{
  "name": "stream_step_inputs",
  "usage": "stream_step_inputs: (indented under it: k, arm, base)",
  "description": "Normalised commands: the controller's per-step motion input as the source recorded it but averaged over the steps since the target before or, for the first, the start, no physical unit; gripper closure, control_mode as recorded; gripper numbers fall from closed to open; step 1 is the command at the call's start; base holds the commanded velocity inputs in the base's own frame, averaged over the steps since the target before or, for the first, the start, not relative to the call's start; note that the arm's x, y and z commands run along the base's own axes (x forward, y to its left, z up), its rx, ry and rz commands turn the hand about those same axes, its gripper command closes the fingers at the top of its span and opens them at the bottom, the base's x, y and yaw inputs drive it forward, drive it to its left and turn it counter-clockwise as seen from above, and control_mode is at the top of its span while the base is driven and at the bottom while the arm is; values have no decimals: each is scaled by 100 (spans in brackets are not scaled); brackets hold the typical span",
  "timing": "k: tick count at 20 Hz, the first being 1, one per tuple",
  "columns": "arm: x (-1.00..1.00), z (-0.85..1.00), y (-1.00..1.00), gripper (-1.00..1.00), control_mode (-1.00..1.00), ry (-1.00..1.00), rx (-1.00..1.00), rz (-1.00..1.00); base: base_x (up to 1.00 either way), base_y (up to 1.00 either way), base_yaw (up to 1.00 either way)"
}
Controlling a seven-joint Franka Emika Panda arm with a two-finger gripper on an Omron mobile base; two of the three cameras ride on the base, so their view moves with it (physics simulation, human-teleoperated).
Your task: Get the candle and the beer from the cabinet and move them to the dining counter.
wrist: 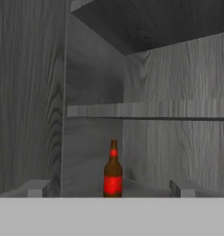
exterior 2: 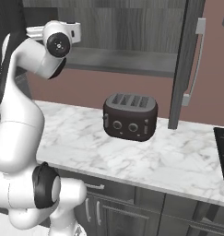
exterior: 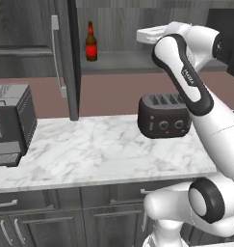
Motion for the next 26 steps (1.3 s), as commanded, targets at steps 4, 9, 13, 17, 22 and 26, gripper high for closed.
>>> stream_step_inputs:
  k: [4,9,13,17,22,26]
  arm:
    - [7,-13,0,-100,-100,2,0,0]
    - [4,-3,0,-100,-100,9,0,0]
    - [13,0,0,-100,-100,10,0,0]
    - [22,0,2,-100,-100,12,0,0]
    - [31,0,5,-100,-100,4,0,0]
    - [36,0,3,-100,-100,0,0,0]
  base:
    - [0,0,0]
    - [0,0,0]
    - [0,0,0]
    - [0,0,0]
    - [0,0,0]
    - [0,0,0]
